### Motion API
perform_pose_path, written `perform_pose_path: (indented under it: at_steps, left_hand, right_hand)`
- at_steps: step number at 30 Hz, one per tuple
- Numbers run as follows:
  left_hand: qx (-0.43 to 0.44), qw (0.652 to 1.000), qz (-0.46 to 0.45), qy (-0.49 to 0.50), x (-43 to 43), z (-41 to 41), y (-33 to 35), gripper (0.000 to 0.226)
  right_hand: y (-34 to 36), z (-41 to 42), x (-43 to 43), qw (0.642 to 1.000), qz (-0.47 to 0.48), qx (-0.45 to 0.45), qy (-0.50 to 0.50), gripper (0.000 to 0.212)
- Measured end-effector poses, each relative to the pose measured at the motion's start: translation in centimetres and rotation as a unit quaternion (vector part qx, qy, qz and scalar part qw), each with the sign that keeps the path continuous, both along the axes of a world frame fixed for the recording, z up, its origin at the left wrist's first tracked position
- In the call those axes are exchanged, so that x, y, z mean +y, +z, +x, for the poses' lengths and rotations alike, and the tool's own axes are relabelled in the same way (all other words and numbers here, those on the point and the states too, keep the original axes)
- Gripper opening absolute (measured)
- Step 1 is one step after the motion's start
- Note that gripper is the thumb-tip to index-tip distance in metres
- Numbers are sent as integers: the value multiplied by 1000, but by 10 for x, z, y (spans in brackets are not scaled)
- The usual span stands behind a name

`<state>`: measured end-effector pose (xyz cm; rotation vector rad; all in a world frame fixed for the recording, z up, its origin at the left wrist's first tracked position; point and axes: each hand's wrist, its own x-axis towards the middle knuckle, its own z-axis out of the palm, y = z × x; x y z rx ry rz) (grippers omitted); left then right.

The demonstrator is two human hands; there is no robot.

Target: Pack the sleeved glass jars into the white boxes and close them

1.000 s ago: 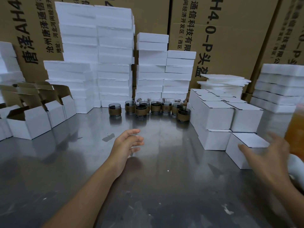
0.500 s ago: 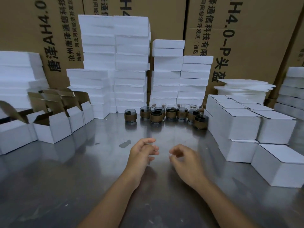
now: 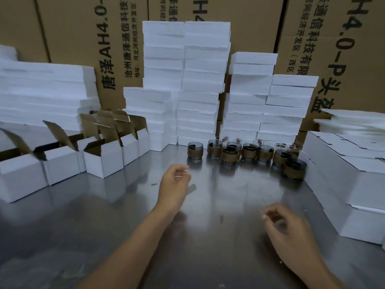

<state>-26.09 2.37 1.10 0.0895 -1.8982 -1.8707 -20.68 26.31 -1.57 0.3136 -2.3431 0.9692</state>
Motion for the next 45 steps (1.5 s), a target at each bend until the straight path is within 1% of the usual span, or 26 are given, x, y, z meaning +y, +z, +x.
perform_pose_path:
  at_steps: [2,5,9,13,14,17,21,24,26,29,31,34,37,40,42,45]
  left_hand:
    - [2,995,-39,91,-40,-13,3,14]
    - [-22,972,-100,213,-102,-27,6,27]
    - [-54,931,-190,308,-170,-32,5,43]
    - [-122,907,-256,312,-199,-32,5,52]
    - [-140,896,-281,315,-202,-32,5,53]
    - [-172,861,-352,326,-209,-30,4,44]
    - [-161,829,-423,328,-210,-24,4,30]
    - [-123,818,-462,319,-199,-19,7,24]
    - [-90,819,-476,308,-186,-17,11,22]
    - [-20,845,-461,271,-153,-16,17,17]
    - [20,875,-421,237,-121,-13,20,10]
    - [48,921,-342,181,-63,-6,23,3]
    - [78,944,-295,129,-3,5,16,2]
    - [90,947,-296,89,43,16,1,3]
    - [91,937,-328,81,61,20,-9,3]
    - [92,919,-374,85,69,18,-15,7]
  right_hand:
    - [0,-1,0,1000,6,-2,-2,30]
    - [2,-1,-2,1000,5,1,5,31]
    - [4,-3,-6,1000,12,2,6,32]
    - [4,-3,-8,1000,29,7,-1,30]
    - [4,-4,-8,1000,28,7,-4,30]
    - [3,-6,-8,1000,24,7,-10,29]
    - [2,-7,-6,1000,23,1,-8,28]
    - [1,-7,-5,1000,27,1,-3,28]
    - [1,-7,-5,1000,27,-4,-2,28]
    - [1,-7,-5,1000,28,-6,-3,26]
    - [1,-6,-5,1000,25,-8,-2,25]
    - [1,-6,-5,1000,3,-12,-3,26]
    - [2,-4,-5,999,-36,-19,-1,27]
    - [3,-2,-5,996,-80,-24,5,28]
    - [4,-2,-5,995,-98,-31,9,28]
    - [3,-3,-5,994,-97,-49,15,25]
